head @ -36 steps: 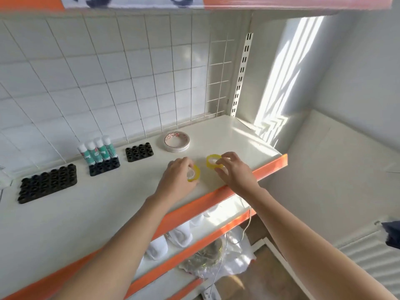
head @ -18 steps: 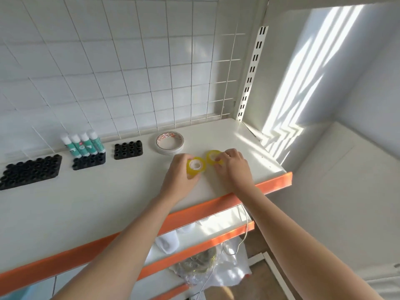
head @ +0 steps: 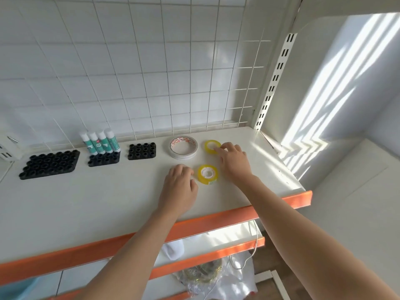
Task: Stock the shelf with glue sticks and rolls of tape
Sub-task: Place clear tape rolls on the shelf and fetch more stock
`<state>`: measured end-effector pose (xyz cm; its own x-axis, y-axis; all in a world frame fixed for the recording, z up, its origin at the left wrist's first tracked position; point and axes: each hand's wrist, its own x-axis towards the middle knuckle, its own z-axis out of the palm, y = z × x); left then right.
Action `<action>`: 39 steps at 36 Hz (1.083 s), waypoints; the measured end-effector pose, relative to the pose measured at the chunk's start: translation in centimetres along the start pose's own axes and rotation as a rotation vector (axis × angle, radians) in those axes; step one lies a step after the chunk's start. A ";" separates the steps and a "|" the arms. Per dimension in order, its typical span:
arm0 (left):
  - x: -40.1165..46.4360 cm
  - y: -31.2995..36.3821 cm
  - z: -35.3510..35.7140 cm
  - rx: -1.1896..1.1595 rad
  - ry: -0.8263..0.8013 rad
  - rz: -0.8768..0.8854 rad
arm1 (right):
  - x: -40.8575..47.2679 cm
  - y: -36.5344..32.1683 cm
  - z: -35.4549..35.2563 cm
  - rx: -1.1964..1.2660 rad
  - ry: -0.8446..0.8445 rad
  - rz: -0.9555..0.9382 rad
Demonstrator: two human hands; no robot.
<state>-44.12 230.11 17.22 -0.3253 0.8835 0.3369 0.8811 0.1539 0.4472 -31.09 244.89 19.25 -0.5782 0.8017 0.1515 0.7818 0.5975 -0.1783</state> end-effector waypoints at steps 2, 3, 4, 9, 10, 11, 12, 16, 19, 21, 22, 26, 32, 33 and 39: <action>0.0 0.1 0.0 0.016 0.007 0.005 | 0.4 -0.2 0.0 -0.017 -0.014 -0.001; 0.1 0.1 0.0 0.025 0.008 0.005 | 0.5 -0.3 0.0 -0.029 -0.021 -0.001; 0.1 0.1 0.0 0.034 0.007 0.003 | 0.6 -0.3 0.1 -0.042 -0.030 -0.003; 0.1 0.1 0.1 0.063 0.003 0.009 | -0.1 -0.2 0.0 0.097 0.035 -0.010; 0.1 0.1 0.1 0.067 0.005 0.009 | -0.7 -0.2 0.0 0.188 0.096 -0.025; 0.1 0.0 0.1 0.068 0.006 0.007 | -1.3 -0.3 -0.1 0.279 0.152 -0.050; 0.1 0.0 0.2 0.069 0.007 0.005 | -2.1 -0.3 -0.1 0.351 0.191 -0.083; 0.2 0.0 0.2 0.081 0.002 0.002 | -4.9 -0.5 -0.6 0.427 0.109 -0.188; 0.2 0.0 0.3 0.088 0.010 0.009 | -5.8 -0.3 -0.6 0.337 0.015 -0.211; 0.3 0.0 0.3 0.090 0.009 0.011 | -5.9 -0.3 -0.5 0.286 0.008 -0.224; 0.3 0.0 0.3 0.089 0.009 0.010 | -5.8 -0.4 -0.3 0.267 0.015 -0.223; 0.1 -0.1 0.4 0.066 0.032 0.014 | -5.0 -0.3 -0.2 0.251 0.100 -0.121; 0.1 -0.4 0.8 0.084 0.049 0.018 | -2.4 2.7 -1.1 0.351 0.194 0.140; 0.1 -0.4 0.9 0.086 0.053 0.019 | -1.9 3.1 -1.1 0.339 0.195 0.159; 0.2 -0.5 0.9 0.084 0.055 0.030 | -0.5 4.4 -0.5 0.289 0.226 0.221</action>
<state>-44.29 230.56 16.30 -0.3146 0.8630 0.3953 0.9156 0.1661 0.3661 -27.24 247.12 18.84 -0.3136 0.9064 0.2829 0.7650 0.4176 -0.4902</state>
